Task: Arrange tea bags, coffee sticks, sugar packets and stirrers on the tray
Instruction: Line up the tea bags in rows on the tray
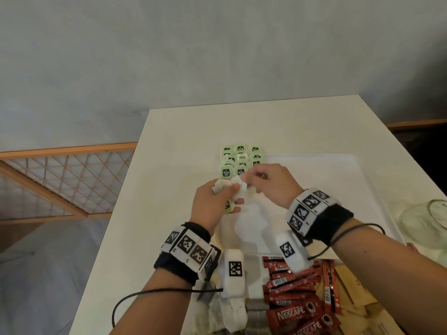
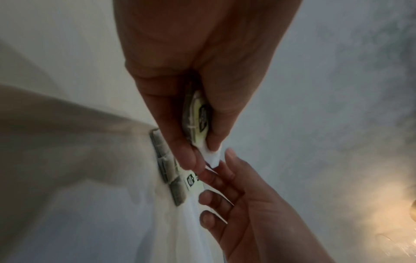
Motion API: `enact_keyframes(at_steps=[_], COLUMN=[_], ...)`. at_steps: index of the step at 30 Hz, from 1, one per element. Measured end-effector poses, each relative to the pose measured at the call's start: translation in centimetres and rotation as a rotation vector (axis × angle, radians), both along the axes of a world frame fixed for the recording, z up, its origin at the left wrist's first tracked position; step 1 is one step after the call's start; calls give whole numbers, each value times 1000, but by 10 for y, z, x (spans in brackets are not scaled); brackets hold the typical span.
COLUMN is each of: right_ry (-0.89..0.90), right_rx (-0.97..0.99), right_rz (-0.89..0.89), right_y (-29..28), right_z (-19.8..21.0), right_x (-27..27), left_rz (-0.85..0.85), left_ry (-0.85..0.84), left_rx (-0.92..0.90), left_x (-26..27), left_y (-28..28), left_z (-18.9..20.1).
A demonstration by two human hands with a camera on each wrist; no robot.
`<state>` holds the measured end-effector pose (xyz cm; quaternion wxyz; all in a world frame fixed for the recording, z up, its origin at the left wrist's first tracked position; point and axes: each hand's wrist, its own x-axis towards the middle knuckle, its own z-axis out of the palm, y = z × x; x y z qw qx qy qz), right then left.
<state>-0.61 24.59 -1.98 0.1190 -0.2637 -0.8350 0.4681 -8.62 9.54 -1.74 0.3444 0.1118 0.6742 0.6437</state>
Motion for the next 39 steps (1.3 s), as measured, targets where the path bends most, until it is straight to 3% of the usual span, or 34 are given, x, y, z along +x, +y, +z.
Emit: enact_keyframes(at_steps=[6,12,18,21,24,28,30,34,39], right_ry=[98,60,75,131,146,109,85,-19,-118], right_rx=[-108,-95,-185,-264,-298,-41,-48,-40,1], right_rz=[-73,-273,-290,-276,-213,-212,-155,-102,-198], right_y=[-13,-9,-21,-26,-25,-13,-8,5,29], right_z=[0,-1,9,18,21,7,0,-10,-23], right_x=[45,75,74,74,75,75,69,53,32], left_rz=[-166,-117,-312,-292,-245,-191,-190,-237,-230], left_ry=[70,455,892,1006,928,581,432,307,-51], left_rx=[-109,-293,-394,-428,-379,-260,-203,-217,-158], left_x=[17,31,68,71,62,50,45,31,7], left_y=[-3,-6,16,20,22,21,18,13,0], left_z=[9,16,20,20,21,21,21,13,6])
